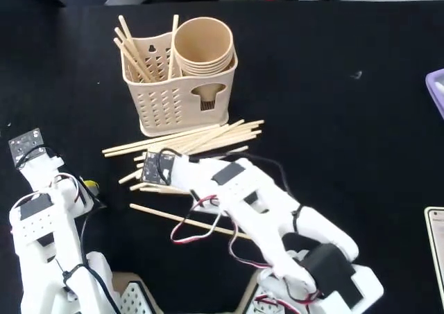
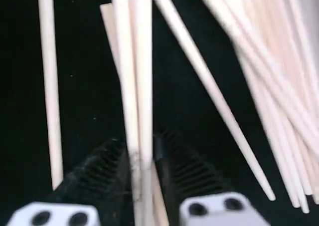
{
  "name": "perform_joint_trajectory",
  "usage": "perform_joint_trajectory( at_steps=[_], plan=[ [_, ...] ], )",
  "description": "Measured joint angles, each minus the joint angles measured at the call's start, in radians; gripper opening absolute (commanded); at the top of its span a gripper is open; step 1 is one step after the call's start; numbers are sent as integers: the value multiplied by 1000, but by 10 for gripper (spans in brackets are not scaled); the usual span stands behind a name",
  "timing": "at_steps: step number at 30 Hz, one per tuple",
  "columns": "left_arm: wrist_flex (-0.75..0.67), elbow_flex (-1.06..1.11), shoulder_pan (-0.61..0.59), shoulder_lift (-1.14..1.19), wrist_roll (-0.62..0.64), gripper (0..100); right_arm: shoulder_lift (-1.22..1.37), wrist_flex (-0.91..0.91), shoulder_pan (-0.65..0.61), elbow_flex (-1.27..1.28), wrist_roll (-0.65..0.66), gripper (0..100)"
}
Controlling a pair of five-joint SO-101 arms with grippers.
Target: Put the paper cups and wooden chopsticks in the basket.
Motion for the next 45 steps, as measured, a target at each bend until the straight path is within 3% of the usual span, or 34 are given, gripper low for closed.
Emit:
perform_joint_trajectory(
  at_steps=[7, 14, 26, 37, 45],
  plan=[
    [0, 0, 0, 0, 0, 270, 12, -5, 0, 0, -15, 139],
    [0, 0, 0, 0, 0, 270, 12, -5, 0, 0, -15, 11],
    [0, 0, 0, 0, 0, 270, 12, 2, 3, -37, -15, 11],
    [0, 0, 0, 0, 0, 270, -198, 285, 0, -195, -15, 11],
    [0, 0, 0, 0, 0, 270, -304, 169, -35, -49, -89, 11]
  ],
)
